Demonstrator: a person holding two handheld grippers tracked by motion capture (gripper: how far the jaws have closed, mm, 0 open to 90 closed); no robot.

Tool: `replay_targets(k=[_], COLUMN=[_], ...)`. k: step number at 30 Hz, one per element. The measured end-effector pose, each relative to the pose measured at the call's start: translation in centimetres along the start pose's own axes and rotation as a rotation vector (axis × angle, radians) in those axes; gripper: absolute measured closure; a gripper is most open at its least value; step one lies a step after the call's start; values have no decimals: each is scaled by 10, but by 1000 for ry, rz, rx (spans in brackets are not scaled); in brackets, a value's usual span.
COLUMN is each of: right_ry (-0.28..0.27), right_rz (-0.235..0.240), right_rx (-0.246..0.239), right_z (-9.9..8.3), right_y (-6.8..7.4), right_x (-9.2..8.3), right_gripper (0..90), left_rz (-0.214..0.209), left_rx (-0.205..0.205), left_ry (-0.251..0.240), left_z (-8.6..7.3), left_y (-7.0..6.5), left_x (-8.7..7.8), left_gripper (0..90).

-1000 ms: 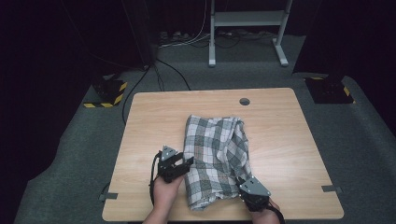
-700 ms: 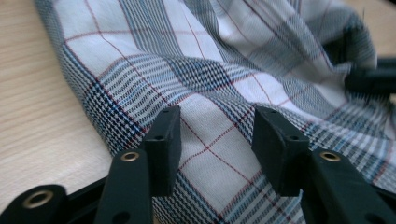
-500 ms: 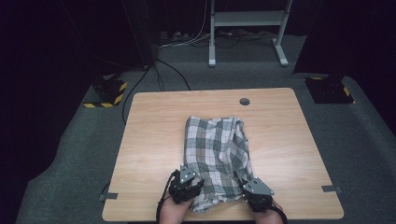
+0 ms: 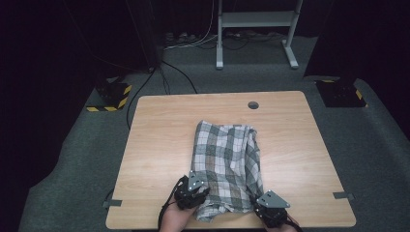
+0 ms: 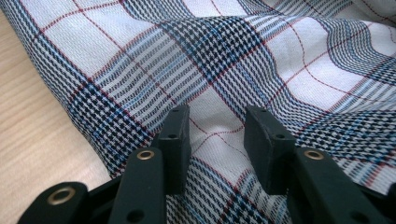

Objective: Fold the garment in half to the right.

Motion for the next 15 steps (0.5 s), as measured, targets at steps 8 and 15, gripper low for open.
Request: replay_targets(k=[8, 15], right_ry=[-46, -126], right_rz=[-11, -14], right_rx=[25, 35], right_z=[10, 41], right_y=[-1, -14], right_x=[-17, -29], right_gripper=[666, 650], left_rz=[-71, -8], left_rx=[-89, -191], left_ry=[-106, -222], left_z=[9, 29], left_y=[6, 52], left_x=[-28, -43], left_gripper=[523, 512])
Point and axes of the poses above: each handheld gripper's, and its own axes: x roughly forward along the jaws, z roughly out of its top, y roughly to its left, the point moved 7 cm from there along x, roughly forward along the jaws, and after that the axes turned 3 degrees about z, right-handed, at the moved point
